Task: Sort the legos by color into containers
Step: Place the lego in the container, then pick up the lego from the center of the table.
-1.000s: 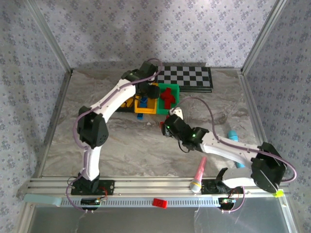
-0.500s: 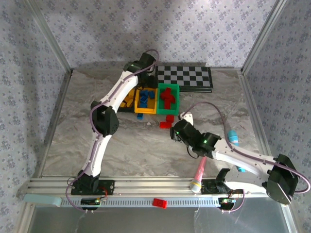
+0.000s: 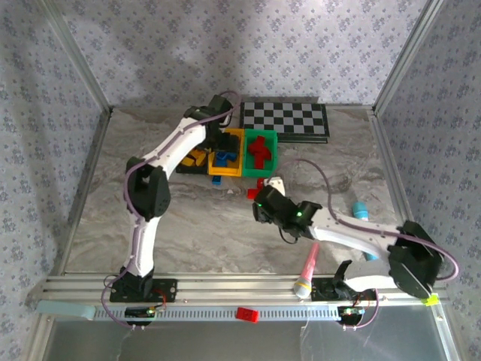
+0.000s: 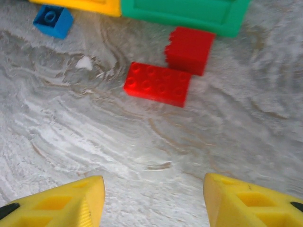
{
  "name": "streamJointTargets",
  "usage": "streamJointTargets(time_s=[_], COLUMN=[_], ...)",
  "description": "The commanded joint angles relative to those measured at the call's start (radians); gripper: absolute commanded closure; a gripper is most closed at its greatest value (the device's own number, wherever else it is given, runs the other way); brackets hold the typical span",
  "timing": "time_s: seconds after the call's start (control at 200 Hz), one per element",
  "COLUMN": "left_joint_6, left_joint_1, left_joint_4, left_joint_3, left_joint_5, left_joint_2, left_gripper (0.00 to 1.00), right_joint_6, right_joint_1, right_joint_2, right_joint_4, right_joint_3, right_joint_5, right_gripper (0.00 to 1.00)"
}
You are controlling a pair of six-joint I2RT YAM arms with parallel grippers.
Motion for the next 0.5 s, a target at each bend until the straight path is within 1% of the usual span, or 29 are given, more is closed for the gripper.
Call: streamJointTargets(time_s=[0.0, 0.055, 0.09, 0.205, 0.32, 0.495], left_joint_6=[-0.015, -0.024, -0.027, -0.031, -0.031, 0.000], left_joint_1=[0.029, 0.049, 0.064, 0.122, 0.185, 0.255], left_joint_4=[0.078, 0.090, 0.099, 0.106, 0.074, 0.020], left_joint_3=[-0.135, -0.220, -0.274, -0.431, -0.540, -0.651], left_joint_5=[0.046, 0.065, 0.077, 0.135, 0.198, 0.229], left_joint_2=[-0.179, -0.246, -0.285, -0.425, -0.544, -0.700], left_gripper=[0.14, 0.15, 0.14, 0.14, 0.14, 0.14], right_joint_6=[-0.003, -0.004, -0.039, -0.031, -0.018, -0.021], right_joint_1=[0.030, 0.047, 0.054, 0.050, 0.029, 0.005], right_joint_2=[0.114, 0.182, 0.224, 0.343, 0.451, 0.593], right_joint_4=[0.027, 0.019, 0.017, 0.039, 0.049, 0.008], right_joint_3=[0.114, 0.172, 0.207, 0.296, 0.388, 0.577], right_joint_5=[-0.044, -0.041, -0.040, -0.066, -0.105, -0.103], right_gripper=[0.40, 0.40, 0.40, 0.38, 0.36, 0.35])
